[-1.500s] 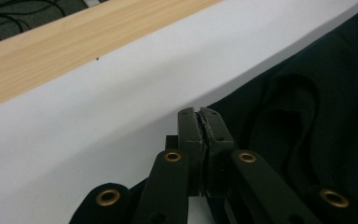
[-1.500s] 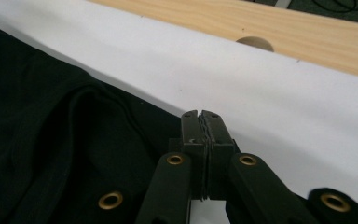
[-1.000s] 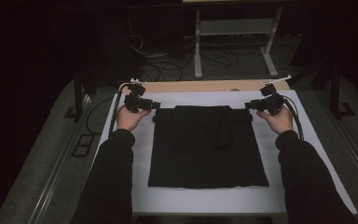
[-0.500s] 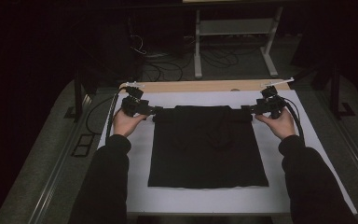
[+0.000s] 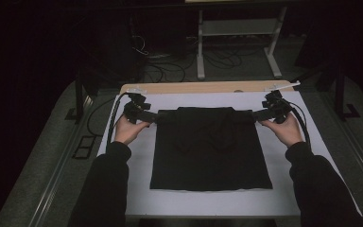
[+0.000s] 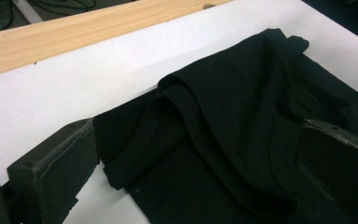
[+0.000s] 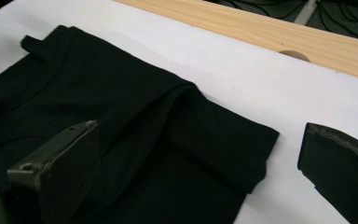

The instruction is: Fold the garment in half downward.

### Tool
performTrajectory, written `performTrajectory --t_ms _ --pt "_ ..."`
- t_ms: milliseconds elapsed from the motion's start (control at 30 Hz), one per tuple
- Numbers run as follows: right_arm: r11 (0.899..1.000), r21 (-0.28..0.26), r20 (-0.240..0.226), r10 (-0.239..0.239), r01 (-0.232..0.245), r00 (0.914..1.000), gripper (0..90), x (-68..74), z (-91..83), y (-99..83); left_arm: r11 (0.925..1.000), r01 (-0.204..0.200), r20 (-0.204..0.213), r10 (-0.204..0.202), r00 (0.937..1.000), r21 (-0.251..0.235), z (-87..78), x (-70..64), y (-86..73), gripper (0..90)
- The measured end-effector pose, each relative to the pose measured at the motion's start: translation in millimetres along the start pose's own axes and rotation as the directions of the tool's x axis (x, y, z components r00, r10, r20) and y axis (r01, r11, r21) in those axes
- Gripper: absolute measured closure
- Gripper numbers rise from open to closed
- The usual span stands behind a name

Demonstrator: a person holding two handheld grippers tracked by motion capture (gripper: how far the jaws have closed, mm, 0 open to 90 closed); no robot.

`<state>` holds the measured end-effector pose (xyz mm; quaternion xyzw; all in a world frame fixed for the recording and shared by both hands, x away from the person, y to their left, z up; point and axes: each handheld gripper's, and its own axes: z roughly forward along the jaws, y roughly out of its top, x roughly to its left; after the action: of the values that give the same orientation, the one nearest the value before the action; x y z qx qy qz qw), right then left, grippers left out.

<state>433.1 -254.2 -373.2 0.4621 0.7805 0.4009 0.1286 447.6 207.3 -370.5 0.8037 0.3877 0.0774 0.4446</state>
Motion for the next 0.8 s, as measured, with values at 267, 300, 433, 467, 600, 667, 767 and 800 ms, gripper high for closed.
performTrajectory --t_ms 267,300,433,467,600,667,767,800 --pt "0.999 0.006 -0.058 -0.04 0.04 0.9976 0.0 20.8 1.9 -6.2 0.9995 -0.002 0.009 0.002 1.0 -0.032 -7.3 -8.5 -4.8 0.0" --pt "0.999 0.007 -0.064 -0.046 0.047 0.9969 0.0 23.2 3.1 -7.4 0.9995 -0.005 0.01 0.005 0.9999 -0.032 -7.8 -8.7 -5.7 0.0" --pt "0.998 0.014 -0.09 -0.06 0.062 0.9941 0.0 31.6 7.3 -11.9 0.9991 -0.004 0.024 0.005 0.9997 -0.041 -8.0 -10.6 -10.9 0.0" --pt "0.998 0.019 -0.094 -0.061 0.063 0.9937 0.0 33.6 8.5 -12.9 0.9991 -0.004 0.029 0.006 0.9995 -0.042 -7.5 -11.2 -12.3 0.0" --pt "0.997 0.024 -0.112 -0.072 0.075 0.9911 0.0 40.2 13.3 -16.8 0.9989 -0.002 0.047 0.005 0.9989 -0.046 -3.9 -14.7 -17.6 0.0" --pt "0.996 0.03 -0.116 -0.077 0.081 0.9902 0.0 43.0 15.2 -18.4 0.9991 -0.004 0.053 0.007 0.9985 -0.043 -2.0 -16.0 -19.6 0.0" --pt "0.995 0.032 -0.125 -0.086 0.091 0.9884 0.0 46.3 17.1 -19.9 0.9992 -0.004 0.06 0.006 0.9982 -0.039 0.4 -18.6 -21.9 0.0" --pt "0.995 0.035 -0.127 -0.085 0.09 0.9883 0.0 47.5 17.4 -20.1 0.9992 -0.007 0.064 0.01 0.9979 -0.039 1.0 -19.4 -22.7 0.0"
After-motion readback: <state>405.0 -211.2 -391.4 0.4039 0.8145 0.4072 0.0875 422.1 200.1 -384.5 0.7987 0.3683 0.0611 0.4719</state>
